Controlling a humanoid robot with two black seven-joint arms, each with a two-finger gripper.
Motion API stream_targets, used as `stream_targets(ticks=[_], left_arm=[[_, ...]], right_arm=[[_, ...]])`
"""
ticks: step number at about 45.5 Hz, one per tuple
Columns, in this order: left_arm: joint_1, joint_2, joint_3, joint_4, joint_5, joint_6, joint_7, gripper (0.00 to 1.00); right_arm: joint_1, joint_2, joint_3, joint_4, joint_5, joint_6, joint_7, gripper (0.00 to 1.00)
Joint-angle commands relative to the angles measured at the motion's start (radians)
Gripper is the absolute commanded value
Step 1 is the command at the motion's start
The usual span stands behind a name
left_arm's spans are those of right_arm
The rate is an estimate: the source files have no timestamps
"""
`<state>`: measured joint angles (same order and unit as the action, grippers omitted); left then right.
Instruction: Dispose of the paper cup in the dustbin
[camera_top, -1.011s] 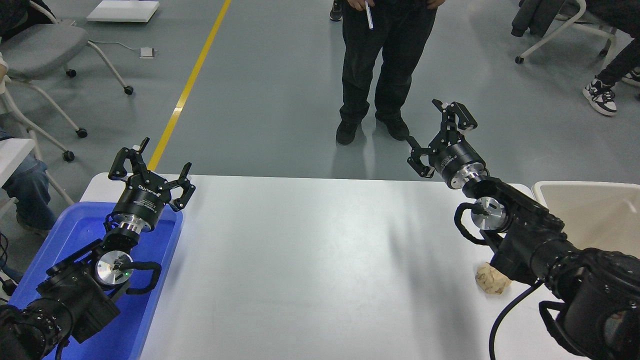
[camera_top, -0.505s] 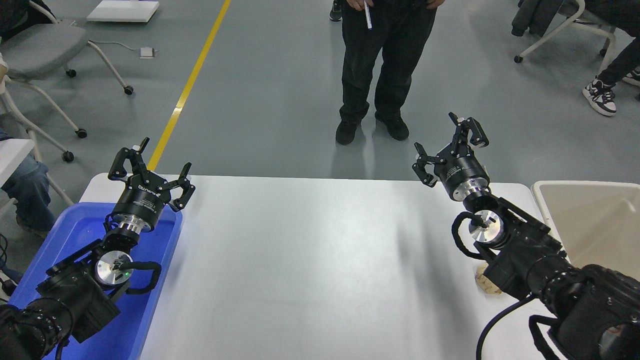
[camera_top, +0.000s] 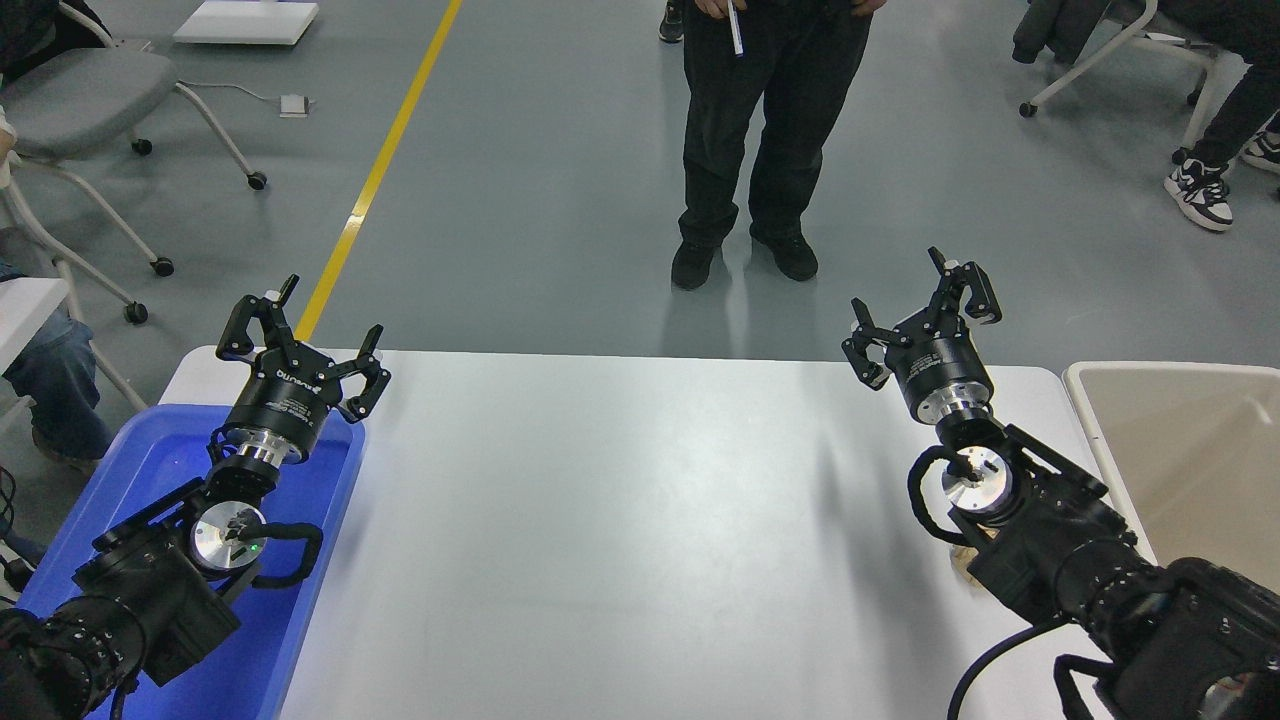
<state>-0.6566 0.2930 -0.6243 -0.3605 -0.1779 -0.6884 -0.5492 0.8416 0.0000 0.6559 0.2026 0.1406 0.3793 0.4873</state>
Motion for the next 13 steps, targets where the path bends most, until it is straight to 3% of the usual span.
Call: stream_targets(ticks=[1,13], left_arm=[[0.0,0.0,0.0,0.0,0.0,0.0,0.0,1.0],[0.0,0.0,0.0,0.0,0.0,0.0,0.0,1.0]], right_arm=[[-0.004,0.0,-0.002,0.0,-0.016,0.003,0.002,1.0],[0.011,0.0,-0.058,0.0,-0.015,0.001,0.005,1.0]])
